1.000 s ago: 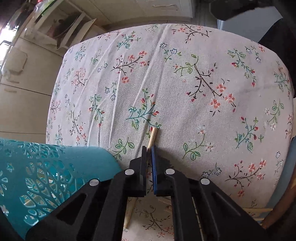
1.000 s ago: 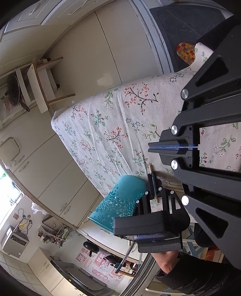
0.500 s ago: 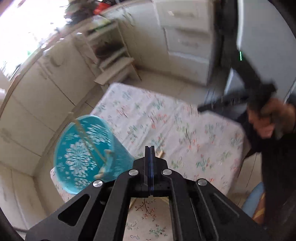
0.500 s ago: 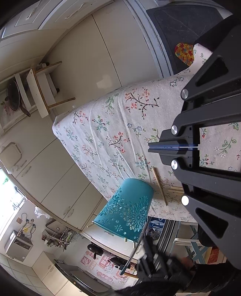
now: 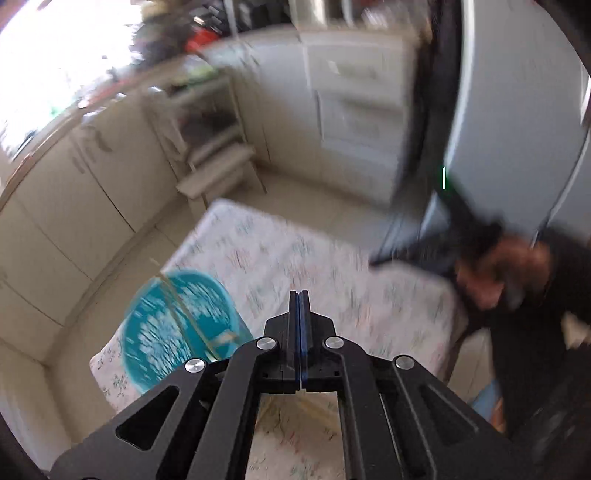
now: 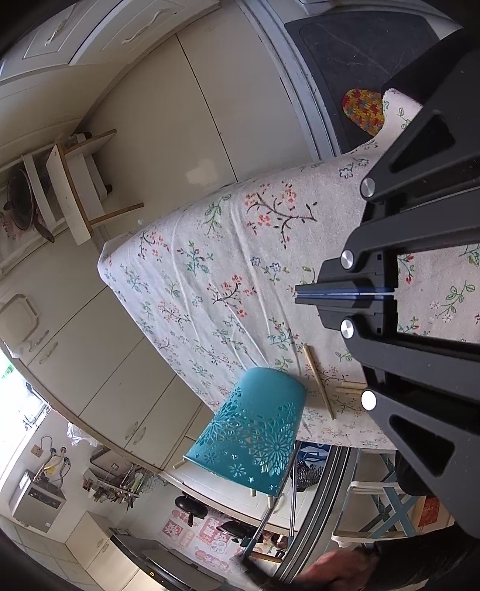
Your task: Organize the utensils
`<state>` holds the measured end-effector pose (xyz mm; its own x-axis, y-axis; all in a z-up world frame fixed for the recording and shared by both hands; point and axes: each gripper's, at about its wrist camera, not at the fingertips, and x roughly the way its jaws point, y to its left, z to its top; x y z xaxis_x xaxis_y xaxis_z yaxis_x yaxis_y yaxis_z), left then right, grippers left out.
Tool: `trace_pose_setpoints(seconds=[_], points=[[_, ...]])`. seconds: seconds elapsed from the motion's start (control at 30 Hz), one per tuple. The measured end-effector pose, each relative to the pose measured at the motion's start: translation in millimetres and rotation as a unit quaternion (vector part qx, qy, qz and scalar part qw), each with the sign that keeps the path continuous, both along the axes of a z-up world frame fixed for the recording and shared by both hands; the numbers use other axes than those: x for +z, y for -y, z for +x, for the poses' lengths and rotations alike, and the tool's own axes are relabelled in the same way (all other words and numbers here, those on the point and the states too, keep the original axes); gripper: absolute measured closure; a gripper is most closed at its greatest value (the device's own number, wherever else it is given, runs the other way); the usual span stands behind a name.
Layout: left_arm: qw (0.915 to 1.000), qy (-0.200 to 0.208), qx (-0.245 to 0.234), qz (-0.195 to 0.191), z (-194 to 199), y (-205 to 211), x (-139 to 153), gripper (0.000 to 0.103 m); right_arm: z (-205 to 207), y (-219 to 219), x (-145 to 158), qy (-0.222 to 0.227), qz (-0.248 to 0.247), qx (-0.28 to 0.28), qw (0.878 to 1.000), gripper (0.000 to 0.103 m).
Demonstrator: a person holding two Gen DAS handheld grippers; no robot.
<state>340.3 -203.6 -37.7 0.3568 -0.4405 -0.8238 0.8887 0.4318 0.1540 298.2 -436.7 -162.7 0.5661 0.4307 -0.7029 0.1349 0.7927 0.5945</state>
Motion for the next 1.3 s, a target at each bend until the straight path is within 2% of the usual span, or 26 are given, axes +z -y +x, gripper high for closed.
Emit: trace_pose_setpoints(seconds=[0.07, 0.13, 0.2, 0.3, 0.4, 0.53, 0.57, 0.6, 0.63, 0.67, 0.8, 0.9, 1.03, 1.1, 1.13, 1.17, 1.2, 1.3], points=[[0.9990, -0.009, -0.016, 0.042, -4.2, 14.2, -35.5, 0.091, 0.7, -6.4, 1.2, 0.003, -0.004, 0.012, 1.000, 0.102], [0.9969, -0.016, -0.013, 0.076, 0.1, 27.3, -70.4, 0.062, 0.2, -12.0, 2.0, 0.004, -0.014, 0.021, 1.000, 0.102], [0.9938, -0.025, -0.015, 0.107, 7.7, 36.3, -98.1, 0.056, -0.5, -13.8, 1.3, 0.002, -0.020, 0.024, 1.000, 0.102], [0.9897, -0.028, -0.014, 0.140, 21.2, 39.1, -124.6, 0.056, -1.0, -9.8, 0.4, 0.001, -0.014, 0.017, 1.000, 0.102], [0.9861, -0.031, -0.016, 0.162, 29.9, 39.7, -138.8, 0.058, -1.2, -8.6, 0.6, 0.004, -0.008, 0.015, 1.000, 0.102], [0.9762, -0.035, -0.024, 0.213, 36.9, 35.3, -165.9, 0.070, -1.4, -11.7, 1.4, 0.006, -0.008, 0.023, 1.000, 0.102], [0.9781, -0.037, -0.027, 0.203, 37.3, 32.9, -167.0, 0.073, -1.7, -11.8, 1.7, 0.006, -0.007, 0.023, 1.000, 0.102], [0.9790, -0.056, -0.024, 0.195, 40.2, 30.6, -166.2, 0.082, -2.0, -11.3, 1.6, 0.006, -0.006, 0.022, 1.000, 0.102], [0.9797, -0.053, -0.018, 0.193, 40.8, 29.6, -167.5, 0.100, -2.2, -10.5, 1.5, 0.006, -0.005, 0.021, 1.000, 0.102], [0.9786, -0.032, -0.019, 0.202, 37.9, 29.6, -172.5, 0.099, -1.6, -9.3, 1.3, 0.006, -0.004, 0.019, 1.000, 0.102], [0.9792, -0.003, -0.020, 0.202, 24.1, 27.3, -168.5, 0.103, -1.4, -8.2, 0.3, 0.003, -0.005, 0.017, 1.000, 0.102], [0.9840, 0.018, -0.015, 0.177, 13.7, 22.0, -144.8, 0.103, -1.8, -8.0, -1.5, 0.000, -0.008, 0.017, 1.000, 0.102], [0.9927, 0.028, -0.005, 0.117, -0.6, 6.6, -92.5, 0.103, -1.8, -6.5, -2.8, -0.005, -0.011, 0.012, 1.000, 0.102], [0.9979, 0.017, 0.011, 0.062, -0.8, -6.1, -58.3, 0.103, -2.2, -7.1, -2.3, -0.004, -0.011, 0.012, 1.000, 0.102], [0.9995, 0.010, 0.025, 0.018, 1.0, -18.0, -32.2, 0.103, -2.4, -7.9, -1.9, -0.004, -0.013, 0.013, 1.000, 0.102], [0.9993, 0.008, 0.034, -0.009, -0.7, -24.8, -13.8, 0.103, -2.3, -8.6, -2.1, -0.004, -0.014, 0.013, 1.000, 0.102], [0.9975, 0.002, 0.049, -0.052, 4.0, -37.5, 9.9, 0.103, -2.0, -9.0, -2.5, -0.005, -0.014, 0.014, 1.000, 0.102], [0.9874, 0.008, 0.083, -0.135, 15.6, -63.4, 56.6, 0.103, -1.8, -10.3, -4.0, -0.008, -0.017, 0.015, 1.000, 0.102]])
